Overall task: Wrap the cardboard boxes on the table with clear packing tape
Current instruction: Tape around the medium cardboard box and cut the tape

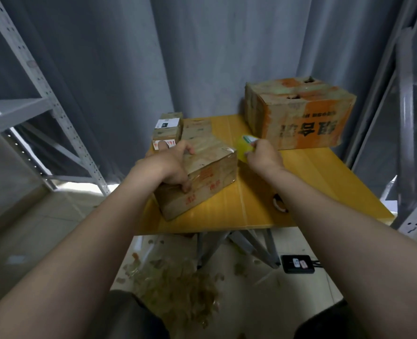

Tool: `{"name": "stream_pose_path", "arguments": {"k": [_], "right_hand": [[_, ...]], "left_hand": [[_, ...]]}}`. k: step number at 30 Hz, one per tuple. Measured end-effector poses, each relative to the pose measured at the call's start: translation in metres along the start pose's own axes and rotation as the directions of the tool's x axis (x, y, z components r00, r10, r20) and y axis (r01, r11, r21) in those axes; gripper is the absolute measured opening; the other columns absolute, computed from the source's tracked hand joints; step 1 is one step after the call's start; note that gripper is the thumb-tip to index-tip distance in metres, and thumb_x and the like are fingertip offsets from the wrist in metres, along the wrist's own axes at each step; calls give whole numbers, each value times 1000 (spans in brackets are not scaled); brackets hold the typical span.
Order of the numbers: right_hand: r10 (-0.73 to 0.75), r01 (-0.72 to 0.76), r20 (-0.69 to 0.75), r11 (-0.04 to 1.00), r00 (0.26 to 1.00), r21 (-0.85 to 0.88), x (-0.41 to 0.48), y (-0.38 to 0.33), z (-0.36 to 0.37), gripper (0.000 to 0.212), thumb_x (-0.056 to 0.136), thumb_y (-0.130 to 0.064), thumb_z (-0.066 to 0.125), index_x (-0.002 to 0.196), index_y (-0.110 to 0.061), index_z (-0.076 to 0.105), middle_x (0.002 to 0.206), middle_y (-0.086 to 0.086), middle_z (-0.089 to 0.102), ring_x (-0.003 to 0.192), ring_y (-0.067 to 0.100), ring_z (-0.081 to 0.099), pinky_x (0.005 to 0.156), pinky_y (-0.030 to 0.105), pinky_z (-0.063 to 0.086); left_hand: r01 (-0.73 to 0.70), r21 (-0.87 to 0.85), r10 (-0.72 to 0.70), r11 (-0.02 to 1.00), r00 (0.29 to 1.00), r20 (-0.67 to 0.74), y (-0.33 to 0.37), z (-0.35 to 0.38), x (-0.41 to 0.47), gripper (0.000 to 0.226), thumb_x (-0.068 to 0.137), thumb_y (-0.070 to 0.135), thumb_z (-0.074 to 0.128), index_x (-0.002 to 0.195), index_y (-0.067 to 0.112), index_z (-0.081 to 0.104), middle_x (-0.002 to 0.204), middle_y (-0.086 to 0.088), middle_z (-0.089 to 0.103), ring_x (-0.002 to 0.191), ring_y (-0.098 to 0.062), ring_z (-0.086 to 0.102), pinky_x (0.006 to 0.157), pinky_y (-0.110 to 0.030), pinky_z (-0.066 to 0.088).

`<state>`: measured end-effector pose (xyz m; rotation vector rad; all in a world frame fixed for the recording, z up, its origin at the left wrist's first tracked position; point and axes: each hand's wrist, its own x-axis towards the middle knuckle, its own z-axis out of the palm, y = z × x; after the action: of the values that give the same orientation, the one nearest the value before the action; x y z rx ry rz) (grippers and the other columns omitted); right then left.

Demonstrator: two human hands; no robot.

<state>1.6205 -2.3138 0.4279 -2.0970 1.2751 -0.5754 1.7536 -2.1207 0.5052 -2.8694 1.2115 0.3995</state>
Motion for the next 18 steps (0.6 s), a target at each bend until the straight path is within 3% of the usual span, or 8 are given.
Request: {"name": "stream_pose_path", "arguments": {"k": [4, 6, 8, 9, 12, 15, 18], "right_hand": [[-35, 89, -182, 950, 983, 298, -8, -11, -16, 35, 105, -33, 55, 133, -14, 61, 124, 9, 68, 116, 32, 63, 94, 37, 49], [-77, 183, -291, 916, 954, 357, -21, -20, -27, 34, 105, -31, 55, 133, -11, 59, 128, 9, 66, 120, 29, 60, 96, 36, 47], [-104, 255, -340, 862, 935, 437, -34, -29, -38, 31, 105, -30, 56, 130, -12, 58, 122, 4, 65, 117, 25, 60, 93, 34, 46], [-120, 282, -342, 832, 932, 478, -42, -34, -43, 28, 105, -29, 57, 128, -13, 58, 118, 1, 65, 113, 22, 61, 90, 33, 45], [-212, 365, -327, 764, 921, 532, -65, -48, -55, 25, 104, -30, 58, 123, -14, 61, 112, -2, 67, 105, 21, 64, 83, 31, 46], [-341, 416, -243, 674, 908, 611, -92, -64, -60, 18, 101, -32, 62, 111, -18, 66, 98, -2, 70, 82, 21, 68, 74, 36, 53], [-533, 525, -161, 655, 831, 543, -117, -78, -66, 11, 100, -28, 66, 104, -18, 69, 91, -6, 70, 71, 9, 64, 69, 35, 52]], "left_hand": [[-153, -58, 149, 986, 986, -74, -1, 6, 11, 89, 71, 33, 88, 136, 58, 33, 156, -3, 30, 141, -36, 30, 112, -51, 39], [-224, -91, 213, 970, 970, -116, 1, 11, 12, 86, 76, 29, 84, 138, 59, 33, 165, 1, 24, 152, -37, 15, 119, -61, 22], [-221, -116, 199, 968, 964, -173, 6, 11, 6, 93, 79, 28, 81, 150, 54, 27, 168, 6, 19, 157, -38, 3, 117, -74, 4], [-229, -136, 195, 964, 955, -223, 9, 9, 2, 96, 79, 29, 81, 154, 50, 25, 168, 5, 21, 157, -37, 4, 117, -73, 1], [-395, -377, 230, 838, 882, -412, 19, -5, -16, 93, 72, 49, 81, 154, 28, 42, 158, -3, 42, 149, -27, 35, 122, -47, 30], [-517, -525, 235, 677, 827, -511, 29, -15, -44, 86, 61, 68, 74, 136, 28, 64, 135, 3, 65, 124, -14, 60, 106, -38, 49], [-560, -672, 132, 484, 806, -576, 29, -14, -69, 32, 77, 41, 85, 105, 29, 75, 98, 10, 77, 92, -8, 71, 87, -39, 59]]}}
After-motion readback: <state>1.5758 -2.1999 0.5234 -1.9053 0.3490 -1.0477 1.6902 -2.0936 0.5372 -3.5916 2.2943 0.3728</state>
